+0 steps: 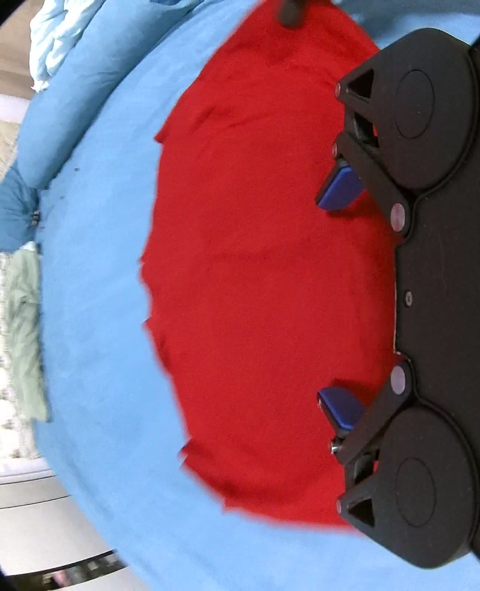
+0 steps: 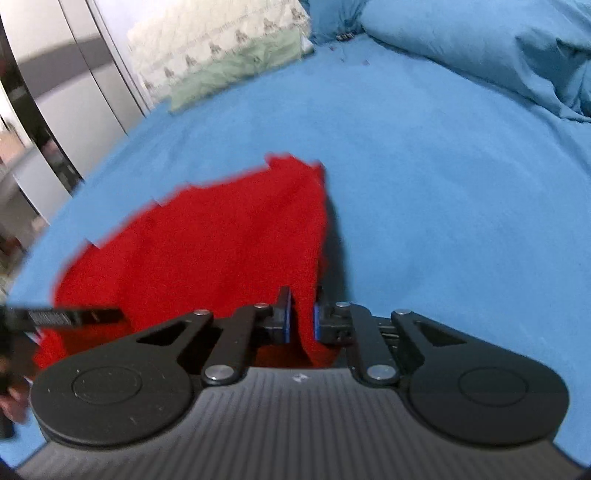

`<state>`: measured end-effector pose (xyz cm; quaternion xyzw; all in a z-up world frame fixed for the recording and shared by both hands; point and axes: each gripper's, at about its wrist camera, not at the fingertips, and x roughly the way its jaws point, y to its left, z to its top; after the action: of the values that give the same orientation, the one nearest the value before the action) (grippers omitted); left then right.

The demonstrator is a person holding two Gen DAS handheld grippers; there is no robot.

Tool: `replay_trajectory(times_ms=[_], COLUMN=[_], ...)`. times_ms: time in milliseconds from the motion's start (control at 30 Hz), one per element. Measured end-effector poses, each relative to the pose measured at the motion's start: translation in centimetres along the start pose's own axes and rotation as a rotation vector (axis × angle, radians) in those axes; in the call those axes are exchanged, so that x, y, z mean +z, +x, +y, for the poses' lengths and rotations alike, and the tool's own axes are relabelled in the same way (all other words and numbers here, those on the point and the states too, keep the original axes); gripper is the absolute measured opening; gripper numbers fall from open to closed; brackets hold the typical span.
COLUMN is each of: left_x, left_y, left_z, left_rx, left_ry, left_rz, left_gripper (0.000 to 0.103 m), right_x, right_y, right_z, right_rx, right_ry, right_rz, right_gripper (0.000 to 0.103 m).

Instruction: Fold small clothes

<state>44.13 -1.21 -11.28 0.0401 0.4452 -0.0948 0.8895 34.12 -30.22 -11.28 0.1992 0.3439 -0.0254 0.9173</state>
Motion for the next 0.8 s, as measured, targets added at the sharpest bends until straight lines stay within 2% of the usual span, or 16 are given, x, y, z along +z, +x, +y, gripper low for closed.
replay_trajectory(times_ms=[167,300,367,400,467,533,600,700,767,800], left_x=[-1.9,-5.3,-7.3,-8.6,-10.8,-12.8,-13.3,-13.1,-13.1,-13.1], left_y=[-4.6,-7.1,-7.7,-7.8,-7.7,-7.4,-6.6,-7.1,-7.3,-7.4], left_z=[5.1,9.2,10.7,11.6,12.8,13.7,14.4,15.0,15.4,15.5], left_rx=[0.016,0.025,0.045,0.051,0.051,0.048,0.016,0.006,-0.028,-0.055], left_ry=[-0.02,-0.062,-0.091,-0.117,-0.178,-0.241,-0.264,-0.268,-0.294,-0.31], left_rz=[-0.044,-0.068,-0.079,-0.085,-0.088,-0.093,-0.033,-0.064,-0.073,-0.078], left_gripper=[0.103,0.103,0.103,0.103,0.103,0.103,0.103,0.103,0.103,0.103], right_x=[3.8,4.9,4.0,3.0,0.4,-3.1,-5.4,-6.3,-5.5,-4.4], right_y=[-2.5,-1.2,0.7,2.3,5.4,9.0,11.6,12.5,11.4,10.3], right_z=[6.5,16.1,21.2,24.0,28.3,31.7,33.2,33.8,33.5,33.1], right_rx=[0.179,0.433,0.549,0.596,0.641,0.601,0.54,0.516,0.559,0.573], right_ry=[-0.009,-0.082,-0.151,-0.193,-0.269,-0.355,-0.409,-0.432,-0.427,-0.425], right_rz=[-0.065,-0.017,0.064,0.142,0.276,0.41,0.476,0.479,0.448,0.399], right_gripper=[0.025,0.025,0.022,0.021,0.021,0.021,0.022,0.038,0.074,0.078])
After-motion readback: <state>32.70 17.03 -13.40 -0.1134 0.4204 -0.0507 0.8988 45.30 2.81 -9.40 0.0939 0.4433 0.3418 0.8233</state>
